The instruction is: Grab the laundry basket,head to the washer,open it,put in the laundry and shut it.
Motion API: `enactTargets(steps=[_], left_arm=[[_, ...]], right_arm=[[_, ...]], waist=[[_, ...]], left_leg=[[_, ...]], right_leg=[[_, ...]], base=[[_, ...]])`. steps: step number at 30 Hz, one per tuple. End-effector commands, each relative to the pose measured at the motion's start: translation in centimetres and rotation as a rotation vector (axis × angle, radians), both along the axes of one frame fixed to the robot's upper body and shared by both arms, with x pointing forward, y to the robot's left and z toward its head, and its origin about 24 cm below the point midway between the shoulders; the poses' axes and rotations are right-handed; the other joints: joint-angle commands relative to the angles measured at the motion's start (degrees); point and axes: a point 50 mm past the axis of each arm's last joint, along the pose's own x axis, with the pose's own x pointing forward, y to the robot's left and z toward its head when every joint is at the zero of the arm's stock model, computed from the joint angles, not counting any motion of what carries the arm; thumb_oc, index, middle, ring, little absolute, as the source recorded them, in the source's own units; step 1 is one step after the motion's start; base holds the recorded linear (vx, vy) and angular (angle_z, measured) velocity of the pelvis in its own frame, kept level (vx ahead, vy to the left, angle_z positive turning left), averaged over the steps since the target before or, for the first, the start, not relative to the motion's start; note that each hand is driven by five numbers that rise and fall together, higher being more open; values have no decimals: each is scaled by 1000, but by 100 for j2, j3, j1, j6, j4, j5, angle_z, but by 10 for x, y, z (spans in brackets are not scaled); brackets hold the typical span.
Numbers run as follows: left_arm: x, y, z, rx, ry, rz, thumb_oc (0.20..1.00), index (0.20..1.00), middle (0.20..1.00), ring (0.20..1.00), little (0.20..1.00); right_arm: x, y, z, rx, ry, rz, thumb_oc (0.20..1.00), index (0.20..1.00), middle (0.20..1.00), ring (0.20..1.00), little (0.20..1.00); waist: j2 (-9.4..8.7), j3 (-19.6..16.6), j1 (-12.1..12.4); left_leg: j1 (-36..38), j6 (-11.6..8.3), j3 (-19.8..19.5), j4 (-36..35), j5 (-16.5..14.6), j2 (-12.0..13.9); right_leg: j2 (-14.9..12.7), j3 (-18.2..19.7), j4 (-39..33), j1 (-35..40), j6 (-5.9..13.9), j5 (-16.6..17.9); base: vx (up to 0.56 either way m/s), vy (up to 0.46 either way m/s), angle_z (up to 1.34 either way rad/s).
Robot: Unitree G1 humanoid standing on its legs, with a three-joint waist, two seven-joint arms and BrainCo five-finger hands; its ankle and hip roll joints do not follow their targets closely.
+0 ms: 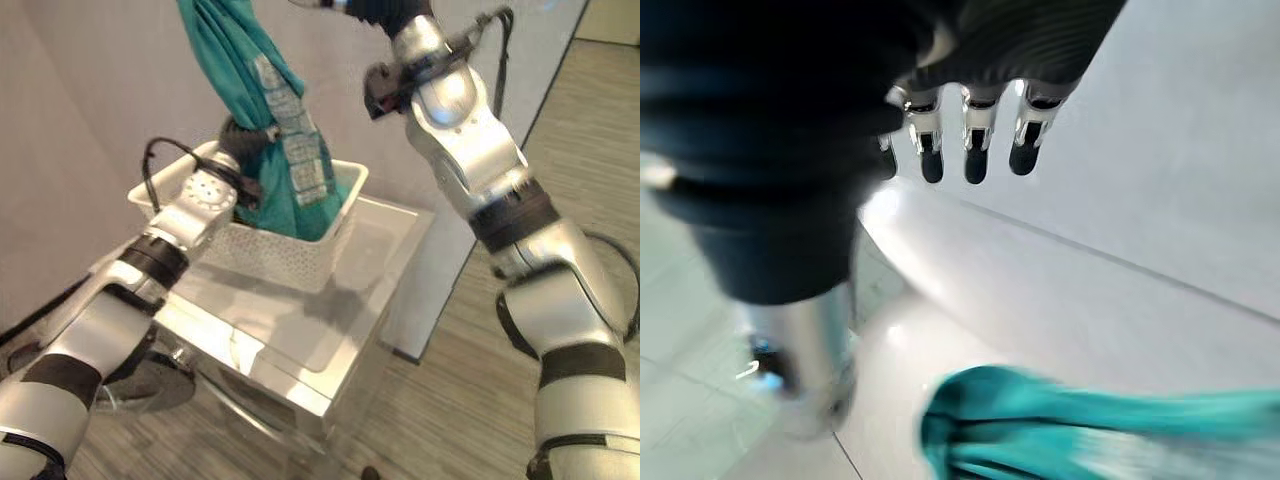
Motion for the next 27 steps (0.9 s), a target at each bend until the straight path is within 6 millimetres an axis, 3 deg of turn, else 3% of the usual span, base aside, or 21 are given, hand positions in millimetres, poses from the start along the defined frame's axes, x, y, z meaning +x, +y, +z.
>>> enactTargets(steps=[1, 5, 8, 13, 14, 15, 18, 19, 21, 27], left_arm=[[-15, 11, 65, -54, -259, 56, 200, 200, 200, 200, 200], [-30, 24, 108, -43, -373, 108, 200, 200, 200, 200, 200], [-40, 34, 135, -37, -424, 143, 200, 200, 200, 200, 200], [-57, 50, 161, -32, -510, 186, 200, 200, 200, 200, 200], [-63, 59, 168, -32, -535, 218, 200, 200, 200, 200, 200], [-63, 59, 168, -32, -535, 218, 200, 200, 200, 200, 200], [-76, 83, 182, -43, -568, 303, 200, 200, 200, 200, 200], [-76, 83, 183, -42, -568, 302, 200, 200, 200, 200, 200], [-92, 108, 195, -11, -597, 408, 200, 200, 200, 200, 200], [-114, 144, 191, 36, -628, 538, 200, 200, 200, 200, 200]], right_arm=[[3, -34, 20, -8, -117, -236, 1000, 1000, 1000, 1000, 1000], [-3, -75, -57, -123, 19, -419, 1000, 1000, 1000, 1000, 1000], [-9, -97, -98, -182, 132, -497, 1000, 1000, 1000, 1000, 1000], [-25, -123, -157, -242, 317, -574, 1000, 1000, 1000, 1000, 1000], [-35, -137, -188, -223, 438, -605, 1000, 1000, 1000, 1000, 1000], [-35, -137, -188, -223, 438, -605, 1000, 1000, 1000, 1000, 1000], [-48, -146, -228, -247, 587, -633, 1000, 1000, 1000, 1000, 1000], [-48, -146, -228, -246, 587, -632, 1000, 1000, 1000, 1000, 1000], [-61, -155, -252, -216, 677, -659, 1000, 1000, 1000, 1000, 1000], [-88, -173, -283, -143, 781, -774, 1000, 1000, 1000, 1000, 1000]], waist=[[-115, -3, 78], [102, -10, -109], [213, -5, -164], [243, -13, -146], [237, -43, -127], [234, -45, -125], [224, -85, -61], [218, -86, -64], [221, -134, -7], [149, -178, 99]], left_leg=[[3, 189, -65, 354, -717, -27], [37, 226, -3, 317, -729, -55], [43, 230, 11, 323, -731, -64], [47, 220, 25, 315, -713, -62], [46, 209, 6, 311, -703, -60], [45, 209, 5, 311, -702, -61], [44, 190, -23, 321, -690, -57], [42, 190, -25, 322, -691, -56], [44, 178, -50, 331, -680, -49], [39, 164, -126, 328, -668, -36]], right_leg=[[-139, -42, 622, 9, 147, -966], [-140, 38, 642, -42, 177, -960], [-166, 53, 624, -55, 205, -941], [-197, 13, 590, -39, 233, -938], [-217, -36, 562, -10, 238, -933], [-218, -38, 560, -9, 238, -933], [-241, -115, 510, 48, 245, -928], [-241, -118, 507, 49, 245, -927], [-256, -164, 484, 87, 250, -929], [-269, -264, 453, 161, 240, -954]], base=[[16, 9, -22], [9, 3, -4], [10, -9, -8], [5, -24, -11], [1, -37, -3], [2, -36, 1], [3, -26, 1], [13, -46, 7], [13, -36, 9], [13, -26, 11]])
